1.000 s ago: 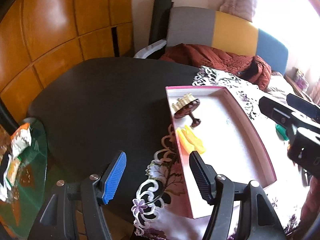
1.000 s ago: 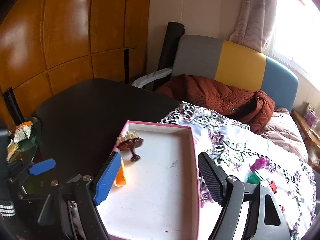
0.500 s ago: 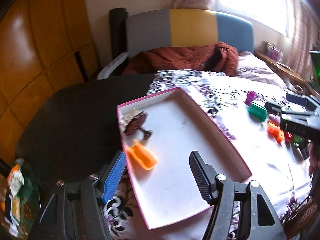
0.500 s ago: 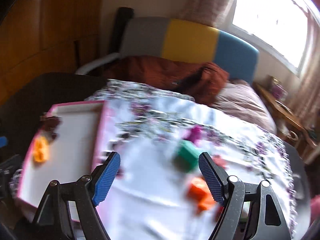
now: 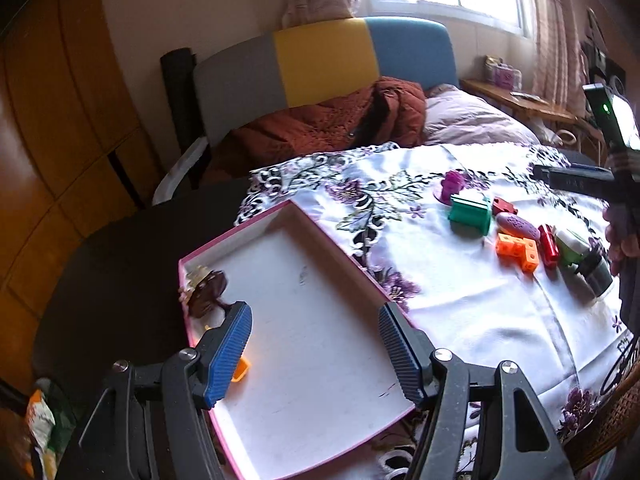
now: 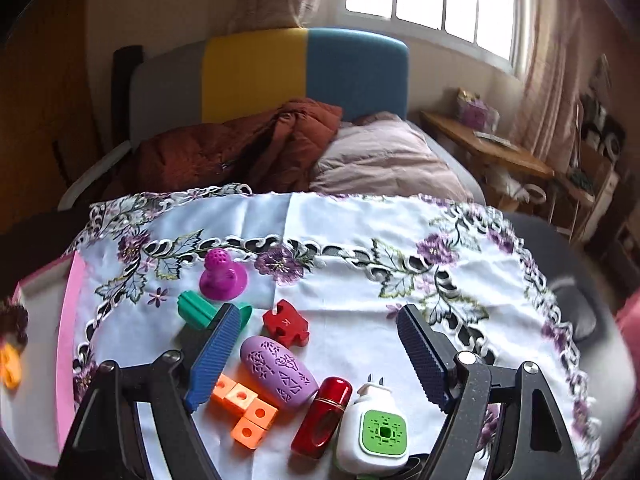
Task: Organize rigid objects
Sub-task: 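Lower the left gripper onto the green spool and close it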
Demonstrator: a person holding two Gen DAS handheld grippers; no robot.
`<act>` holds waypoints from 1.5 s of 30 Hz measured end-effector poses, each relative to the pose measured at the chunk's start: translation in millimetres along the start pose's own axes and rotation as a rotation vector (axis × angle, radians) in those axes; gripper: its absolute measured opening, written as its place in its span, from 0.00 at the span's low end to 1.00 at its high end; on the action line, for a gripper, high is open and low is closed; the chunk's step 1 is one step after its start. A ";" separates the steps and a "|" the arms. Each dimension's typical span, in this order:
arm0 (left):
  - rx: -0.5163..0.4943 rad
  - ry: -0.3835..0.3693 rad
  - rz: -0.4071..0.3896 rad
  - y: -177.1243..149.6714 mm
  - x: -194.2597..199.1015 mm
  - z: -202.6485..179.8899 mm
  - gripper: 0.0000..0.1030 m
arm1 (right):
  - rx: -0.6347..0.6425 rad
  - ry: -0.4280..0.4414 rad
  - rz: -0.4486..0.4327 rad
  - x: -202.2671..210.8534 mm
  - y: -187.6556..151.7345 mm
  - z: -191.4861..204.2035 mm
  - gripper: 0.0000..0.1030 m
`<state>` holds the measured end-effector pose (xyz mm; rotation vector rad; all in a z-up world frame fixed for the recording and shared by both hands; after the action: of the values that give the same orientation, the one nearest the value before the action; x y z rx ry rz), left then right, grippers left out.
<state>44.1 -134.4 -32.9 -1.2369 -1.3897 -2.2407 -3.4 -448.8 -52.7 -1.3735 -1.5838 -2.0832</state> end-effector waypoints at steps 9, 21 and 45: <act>-0.067 -0.019 0.010 12.5 -11.0 -33.8 0.65 | -0.140 0.047 0.062 -10.9 -3.3 -22.9 0.81; -0.086 -0.145 0.055 29.2 -36.3 -70.7 0.65 | -0.225 0.047 0.067 -10.6 -2.4 -40.5 0.82; -0.178 -0.383 0.142 101.8 -114.7 -168.6 0.83 | -0.329 0.067 0.090 -15.2 -4.8 -57.6 0.83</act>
<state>83.0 -352.0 -88.1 -1.8410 -1.1863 -2.1443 -29.7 -500.4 -67.4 -1.4234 -1.1669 -2.3837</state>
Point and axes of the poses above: each gripper's, at about its wrist camera, not at the fingertips, and x roughly against the way its jaws point, z to its left, y to its top, the point moved 5 cm from there along -x, roughly the way its jaws point, and after that the axes turned 5 degrees about z, right-handed, at the moved point
